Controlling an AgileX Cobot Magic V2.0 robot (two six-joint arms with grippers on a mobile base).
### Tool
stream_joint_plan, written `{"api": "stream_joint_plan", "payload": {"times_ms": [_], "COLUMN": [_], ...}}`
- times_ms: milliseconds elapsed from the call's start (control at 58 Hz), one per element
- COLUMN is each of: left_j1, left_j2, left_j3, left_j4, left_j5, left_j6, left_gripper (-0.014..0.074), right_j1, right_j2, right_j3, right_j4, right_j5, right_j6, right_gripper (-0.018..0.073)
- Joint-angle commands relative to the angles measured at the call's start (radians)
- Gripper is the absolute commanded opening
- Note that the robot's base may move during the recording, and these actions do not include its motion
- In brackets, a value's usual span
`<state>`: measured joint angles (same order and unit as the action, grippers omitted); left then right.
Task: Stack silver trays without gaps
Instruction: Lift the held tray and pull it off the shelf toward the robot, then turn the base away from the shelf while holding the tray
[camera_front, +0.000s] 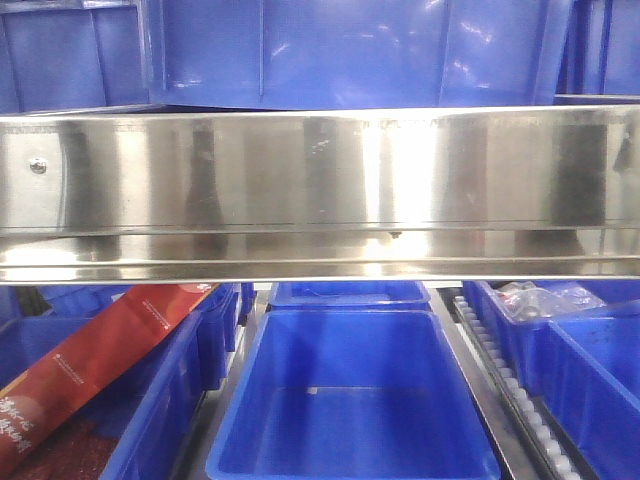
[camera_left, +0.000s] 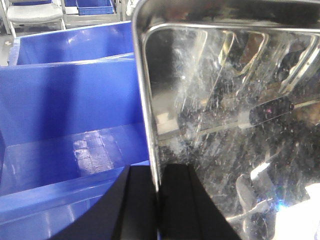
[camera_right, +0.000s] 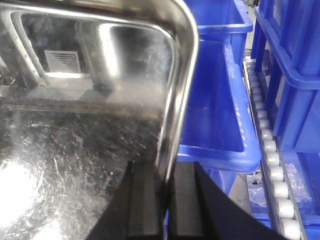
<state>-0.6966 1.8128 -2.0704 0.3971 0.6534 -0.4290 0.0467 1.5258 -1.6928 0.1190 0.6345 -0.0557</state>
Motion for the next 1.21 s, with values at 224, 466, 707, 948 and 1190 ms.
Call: {"api": "stream_joint_plan", "payload": {"times_ms": [224, 466, 707, 948, 1190], "left_j1": [0.005, 0.005, 0.005, 0.005, 0.005], "left_j2": [-0.021, -0.021, -0.021, -0.021, -0.015], "left_j3": [-0.005, -0.005, -0.005, -0.005, -0.005], "left_j4": [0.021, 0.021, 0.021, 0.021, 0.021], "left_j5": [-0.045, -0.045, -0.045, -0.045, -0.045], "left_j6": [0.018, 0.018, 0.018, 0.018, 0.018], "left_gripper": [-0.002, -0.002, -0.002, -0.002, -0.002], "right_j1": [-0.005, -0.005, -0.005, -0.005, -0.005], "right_j2": [-0.014, -0.014, -0.014, -0.014, -0.014], "right_j3": [-0.01, -0.01, -0.01, -0.01, -0.01], "right_j4": [-0.02, -0.02, -0.02, -0.02, -0.02], "right_j5": [-0.04, -0.04, -0.04, -0.04, -0.042], "right_j6": [-0.026, -0.026, -0.026, -0.026, -0.026], "right_gripper": [-0.0079, -0.0079, -0.0079, -0.0079, -0.0079]}}
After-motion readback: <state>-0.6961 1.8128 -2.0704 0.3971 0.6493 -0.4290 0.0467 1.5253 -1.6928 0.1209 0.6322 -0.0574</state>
